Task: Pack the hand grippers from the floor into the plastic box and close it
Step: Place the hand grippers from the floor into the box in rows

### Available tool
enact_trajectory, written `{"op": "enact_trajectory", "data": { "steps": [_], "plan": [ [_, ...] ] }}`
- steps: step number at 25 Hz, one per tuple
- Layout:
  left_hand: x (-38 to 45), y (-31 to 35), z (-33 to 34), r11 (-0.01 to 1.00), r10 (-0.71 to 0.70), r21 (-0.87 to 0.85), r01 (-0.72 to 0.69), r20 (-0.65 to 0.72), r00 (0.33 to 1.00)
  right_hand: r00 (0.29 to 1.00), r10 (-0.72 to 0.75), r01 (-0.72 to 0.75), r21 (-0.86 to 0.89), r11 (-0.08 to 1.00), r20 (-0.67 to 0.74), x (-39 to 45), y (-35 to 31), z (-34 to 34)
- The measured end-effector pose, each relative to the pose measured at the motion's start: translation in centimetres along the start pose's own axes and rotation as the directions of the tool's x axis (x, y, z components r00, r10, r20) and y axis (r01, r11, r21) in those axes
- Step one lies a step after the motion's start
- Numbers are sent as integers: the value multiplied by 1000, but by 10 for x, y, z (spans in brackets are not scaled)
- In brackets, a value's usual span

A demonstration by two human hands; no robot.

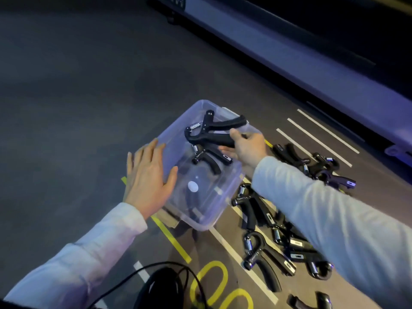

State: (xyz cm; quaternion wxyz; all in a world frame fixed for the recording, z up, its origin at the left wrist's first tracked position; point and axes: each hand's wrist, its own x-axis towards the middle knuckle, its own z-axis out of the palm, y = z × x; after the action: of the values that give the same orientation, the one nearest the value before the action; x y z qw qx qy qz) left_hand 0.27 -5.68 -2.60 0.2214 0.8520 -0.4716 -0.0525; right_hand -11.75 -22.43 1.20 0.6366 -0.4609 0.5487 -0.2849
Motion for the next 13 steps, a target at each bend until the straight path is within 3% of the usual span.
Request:
{"op": "enact_trajectory", "data": {
  "steps": [7, 10, 13],
  "plan": [
    [24, -21, 3, 984, -86, 161, 81, 27, 996, 963, 218, -237, -107, 966, -159, 31, 93, 50],
    [26, -23, 8, 981, -108, 170, 96, 62, 992, 937, 313, -339, -189, 922, -155, 38, 113, 52],
    [27, -22, 11, 987, -92, 141, 80, 81, 992, 918, 379, -392, -127, 911, -117, 43, 112, 55]
  ]
}}
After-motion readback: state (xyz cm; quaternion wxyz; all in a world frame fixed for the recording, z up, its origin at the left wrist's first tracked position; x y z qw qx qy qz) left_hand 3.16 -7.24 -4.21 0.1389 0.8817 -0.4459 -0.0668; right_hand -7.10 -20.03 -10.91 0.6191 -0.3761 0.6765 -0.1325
